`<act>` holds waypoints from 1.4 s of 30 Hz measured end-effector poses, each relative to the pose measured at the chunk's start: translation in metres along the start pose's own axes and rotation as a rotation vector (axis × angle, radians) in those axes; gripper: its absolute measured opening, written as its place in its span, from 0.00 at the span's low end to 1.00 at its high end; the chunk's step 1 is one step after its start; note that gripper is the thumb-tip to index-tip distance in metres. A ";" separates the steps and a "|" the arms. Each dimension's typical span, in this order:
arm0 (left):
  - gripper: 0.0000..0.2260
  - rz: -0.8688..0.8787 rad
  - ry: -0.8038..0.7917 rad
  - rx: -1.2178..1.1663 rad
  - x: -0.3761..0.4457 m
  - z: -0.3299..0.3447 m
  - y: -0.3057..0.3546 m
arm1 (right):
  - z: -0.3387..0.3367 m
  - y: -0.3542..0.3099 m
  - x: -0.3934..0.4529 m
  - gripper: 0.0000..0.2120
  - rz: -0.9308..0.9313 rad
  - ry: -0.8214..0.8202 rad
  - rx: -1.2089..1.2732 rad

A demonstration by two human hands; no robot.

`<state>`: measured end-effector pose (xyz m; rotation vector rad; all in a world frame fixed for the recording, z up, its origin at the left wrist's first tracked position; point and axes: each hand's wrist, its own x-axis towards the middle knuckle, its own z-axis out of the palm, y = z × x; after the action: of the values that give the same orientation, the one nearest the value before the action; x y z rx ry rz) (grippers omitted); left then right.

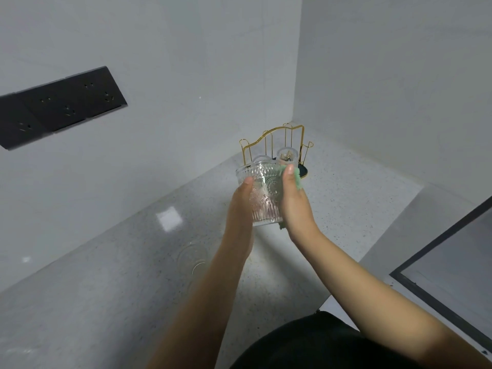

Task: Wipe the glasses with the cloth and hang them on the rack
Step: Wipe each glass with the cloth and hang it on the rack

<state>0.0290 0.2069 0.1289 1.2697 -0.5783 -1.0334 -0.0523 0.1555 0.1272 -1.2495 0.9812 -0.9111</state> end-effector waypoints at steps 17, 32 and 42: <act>0.26 0.029 -0.326 0.217 0.004 -0.024 -0.001 | -0.011 -0.030 0.004 0.24 -0.069 0.005 -0.058; 0.20 -0.204 -0.772 0.283 0.015 -0.042 0.005 | -0.053 -0.042 0.014 0.22 0.152 -1.241 -0.435; 0.27 -0.183 -1.050 0.107 0.017 -0.043 0.007 | -0.045 -0.021 0.007 0.21 0.270 -1.084 -0.224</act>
<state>0.0746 0.2133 0.1224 0.7938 -1.3308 -1.8379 -0.0931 0.1323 0.1447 -1.4749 0.3449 0.1508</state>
